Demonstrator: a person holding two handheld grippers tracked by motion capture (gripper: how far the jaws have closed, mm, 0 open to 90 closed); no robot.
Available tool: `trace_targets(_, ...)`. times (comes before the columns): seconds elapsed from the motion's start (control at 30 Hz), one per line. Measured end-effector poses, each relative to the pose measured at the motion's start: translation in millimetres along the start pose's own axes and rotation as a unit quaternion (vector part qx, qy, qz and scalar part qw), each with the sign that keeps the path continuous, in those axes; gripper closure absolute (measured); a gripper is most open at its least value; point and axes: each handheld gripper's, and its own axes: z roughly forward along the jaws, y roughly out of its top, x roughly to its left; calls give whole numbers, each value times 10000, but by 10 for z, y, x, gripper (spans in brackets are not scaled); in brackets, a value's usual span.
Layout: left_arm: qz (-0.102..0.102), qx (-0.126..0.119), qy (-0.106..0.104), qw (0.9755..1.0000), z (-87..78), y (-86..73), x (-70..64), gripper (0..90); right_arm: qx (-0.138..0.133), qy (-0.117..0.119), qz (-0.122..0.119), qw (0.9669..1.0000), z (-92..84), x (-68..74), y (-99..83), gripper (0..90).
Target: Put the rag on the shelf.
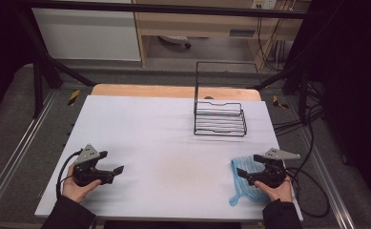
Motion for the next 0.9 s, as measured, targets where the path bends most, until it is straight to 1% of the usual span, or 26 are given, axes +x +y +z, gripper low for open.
trace_targets(0.23, -18, -3, 18, 10000, -3, -6, -3, 101, 34, -26, -18, 10000, 11, 40, 12, 32)
trace_targets(0.33, -36, -21, 26, 10000, -7, -9, -1, 102, 100, -88, -92, 9999, 29, 79, 12, 54)
trace_targets(0.4, -57, -13, 18, 10000, -5, -17, 1, 103, 120, -92, -99, 9998, 36, 92, 11, 61)
trace_targets(0.43, -49, 3, 13, 10000, -3, -24, 0, 104, 178, -126, -108, 9997, 51, 115, 13, 87)
trace_targets(0.5, -32, 35, 10, 10000, 2, -34, -4, 104, 213, -136, -105, 9996, 60, 131, 14, 101)
trace_targets(0.53, -46, 34, 8, 10000, 3, -34, -5, 104, 332, -166, -137, 9992, 79, 165, 14, 157)
trace_targets(0.67, -57, 40, 10, 10000, 5, -37, -5, 104, 571, -244, -248, 9978, 116, 225, -15, 262)
trace_targets(0.7, -66, 43, 13, 10000, 7, -40, -8, 105, 627, -264, -265, 9973, 123, 237, -27, 309)
trace_targets(0.73, -66, 43, 13, 10000, 7, -40, -8, 105, 627, -264, -265, 9973, 123, 237, -27, 309)
trace_targets(0.77, -67, 43, 20, 10000, 6, -40, -8, 105, 679, -291, -286, 9969, 126, 252, -39, 351)
trace_targets(0.8, -75, 36, 25, 10000, 3, -39, -7, 105, 742, -303, -345, 9962, 136, 280, -65, 415)
trace_targets(0.9, -87, 49, 47, 9999, 8, -40, -7, 103, 879, -488, -457, 9939, 175, 308, -95, 463)
